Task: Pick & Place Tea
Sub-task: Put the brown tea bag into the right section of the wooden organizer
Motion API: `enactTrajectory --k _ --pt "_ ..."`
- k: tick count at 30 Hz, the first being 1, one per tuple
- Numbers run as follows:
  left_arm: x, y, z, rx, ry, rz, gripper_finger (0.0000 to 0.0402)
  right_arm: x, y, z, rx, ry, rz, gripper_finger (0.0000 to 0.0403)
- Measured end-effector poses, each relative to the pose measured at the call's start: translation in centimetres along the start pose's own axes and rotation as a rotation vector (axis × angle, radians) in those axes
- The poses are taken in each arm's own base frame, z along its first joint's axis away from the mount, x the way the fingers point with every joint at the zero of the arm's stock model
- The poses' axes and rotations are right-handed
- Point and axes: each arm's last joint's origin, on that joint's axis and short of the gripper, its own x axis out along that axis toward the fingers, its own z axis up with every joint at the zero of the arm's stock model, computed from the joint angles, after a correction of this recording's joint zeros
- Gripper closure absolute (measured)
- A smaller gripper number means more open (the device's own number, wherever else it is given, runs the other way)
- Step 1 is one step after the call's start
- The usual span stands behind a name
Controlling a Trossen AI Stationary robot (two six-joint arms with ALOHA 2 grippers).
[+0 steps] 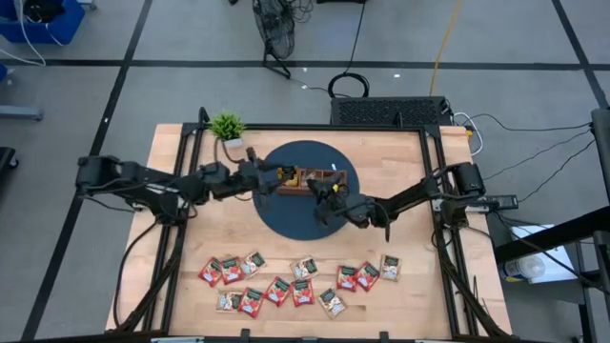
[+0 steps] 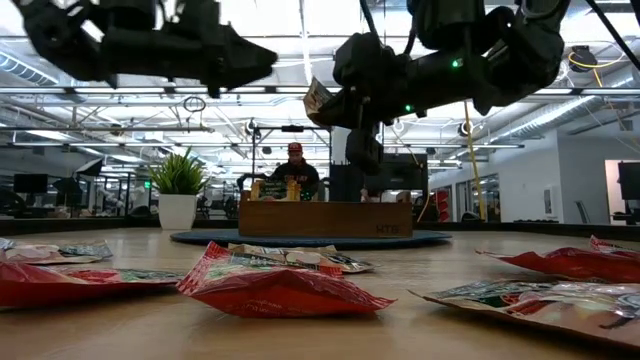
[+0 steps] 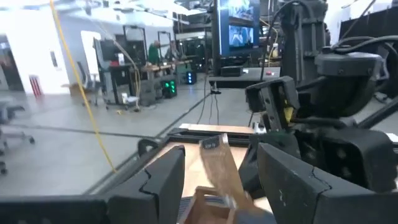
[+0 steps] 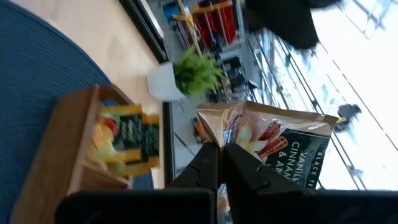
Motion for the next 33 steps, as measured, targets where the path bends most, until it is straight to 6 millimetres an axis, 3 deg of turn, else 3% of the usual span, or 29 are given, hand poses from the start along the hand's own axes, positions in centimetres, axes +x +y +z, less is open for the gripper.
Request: enactTrajectory --k 8,15,33 --pt "4.3 -0.3 -0.2 -0.003 0.032 0.008 0.0199 0.6 -0.2 -0.5 0.008 -0.042 0.015 0.0399" --pt "6.2 -0.2 -0.7 -0.004 0.084 0.020 0.0199 0.6 -0.2 -0.6 -0.009 -0.035 0.014 0.0399" --pt "6.4 0.6 -1.3 -0.140 0.166 0.120 0.0201 0.6 -0.3 -0.7 -0.043 0.012 -0.004 0.0399"
